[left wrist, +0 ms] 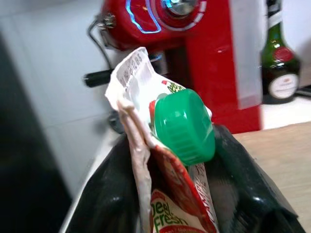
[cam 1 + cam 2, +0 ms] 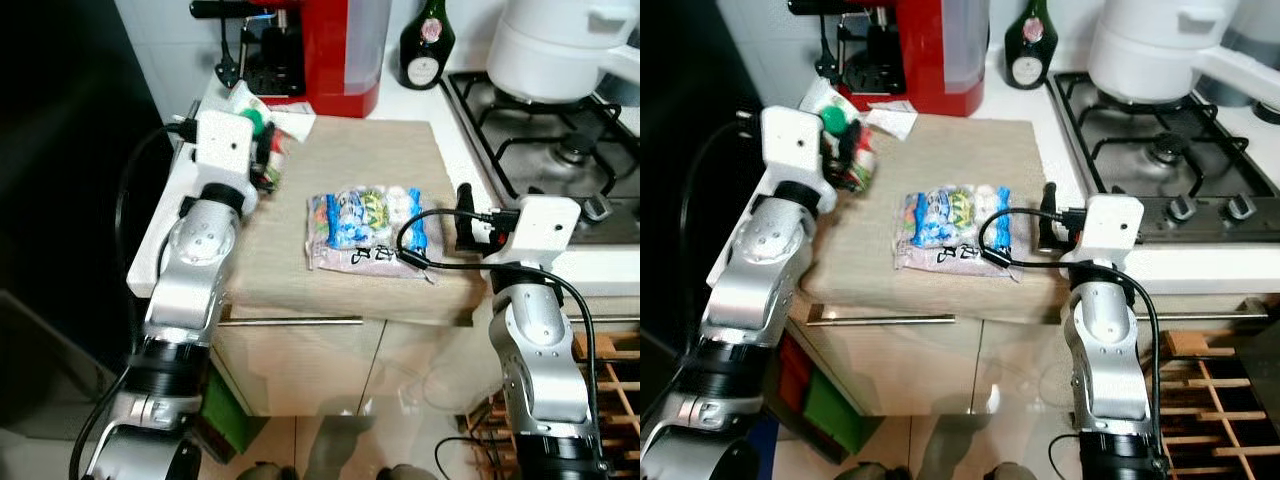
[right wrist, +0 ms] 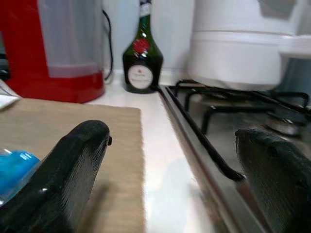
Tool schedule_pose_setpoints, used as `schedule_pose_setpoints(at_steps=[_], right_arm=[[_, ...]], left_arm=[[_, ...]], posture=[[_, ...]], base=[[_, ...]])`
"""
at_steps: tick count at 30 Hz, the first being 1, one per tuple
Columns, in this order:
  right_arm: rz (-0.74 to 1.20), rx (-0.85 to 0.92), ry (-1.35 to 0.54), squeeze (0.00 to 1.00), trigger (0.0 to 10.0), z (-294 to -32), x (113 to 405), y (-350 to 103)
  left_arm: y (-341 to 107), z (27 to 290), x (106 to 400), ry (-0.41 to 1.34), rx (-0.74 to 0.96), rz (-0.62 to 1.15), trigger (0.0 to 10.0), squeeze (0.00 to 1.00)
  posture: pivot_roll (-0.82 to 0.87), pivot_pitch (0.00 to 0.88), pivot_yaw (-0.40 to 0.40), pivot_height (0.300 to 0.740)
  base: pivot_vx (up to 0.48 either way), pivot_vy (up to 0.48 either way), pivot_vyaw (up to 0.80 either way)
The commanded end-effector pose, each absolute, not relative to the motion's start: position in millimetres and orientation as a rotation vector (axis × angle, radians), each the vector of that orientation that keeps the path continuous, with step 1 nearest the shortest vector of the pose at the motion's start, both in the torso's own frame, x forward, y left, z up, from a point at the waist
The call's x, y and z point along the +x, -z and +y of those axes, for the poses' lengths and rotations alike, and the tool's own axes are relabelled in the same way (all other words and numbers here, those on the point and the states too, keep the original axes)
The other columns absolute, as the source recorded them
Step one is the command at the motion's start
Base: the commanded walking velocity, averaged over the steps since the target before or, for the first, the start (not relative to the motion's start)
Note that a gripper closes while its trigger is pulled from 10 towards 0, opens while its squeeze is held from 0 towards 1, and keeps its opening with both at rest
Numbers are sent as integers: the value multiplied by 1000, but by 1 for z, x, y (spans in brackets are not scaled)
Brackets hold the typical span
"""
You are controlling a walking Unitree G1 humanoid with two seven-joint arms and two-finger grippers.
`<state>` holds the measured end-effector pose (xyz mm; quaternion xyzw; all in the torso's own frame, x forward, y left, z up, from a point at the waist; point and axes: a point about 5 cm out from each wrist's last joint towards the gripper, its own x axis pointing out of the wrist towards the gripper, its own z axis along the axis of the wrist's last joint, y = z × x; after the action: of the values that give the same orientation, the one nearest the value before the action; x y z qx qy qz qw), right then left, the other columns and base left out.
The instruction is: Restocking fridge
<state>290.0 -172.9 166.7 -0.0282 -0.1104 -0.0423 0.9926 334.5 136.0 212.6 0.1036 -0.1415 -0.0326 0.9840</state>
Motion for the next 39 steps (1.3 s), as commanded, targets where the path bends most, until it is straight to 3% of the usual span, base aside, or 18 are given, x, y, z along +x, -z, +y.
schedule_pose_setpoints(at_steps=[1,12,39], right_arm=[[-229,-46,57,0,10000,-167,294,-168],[-260,-44,22,0,10000,-161,302,-173],[-257,-56,19,0,10000,-163,301,-171]], left_arm=[[-215,136,330,33,219,-320,10000,0],[-215,127,330,38,250,-344,10000,0],[-210,118,328,67,199,-342,10000,0]], posture=[[-89,18,37,740],[-85,0,32,740],[-101,8,29,740]], base=[[0,0,0],[-253,0,0],[-27,0,0]])
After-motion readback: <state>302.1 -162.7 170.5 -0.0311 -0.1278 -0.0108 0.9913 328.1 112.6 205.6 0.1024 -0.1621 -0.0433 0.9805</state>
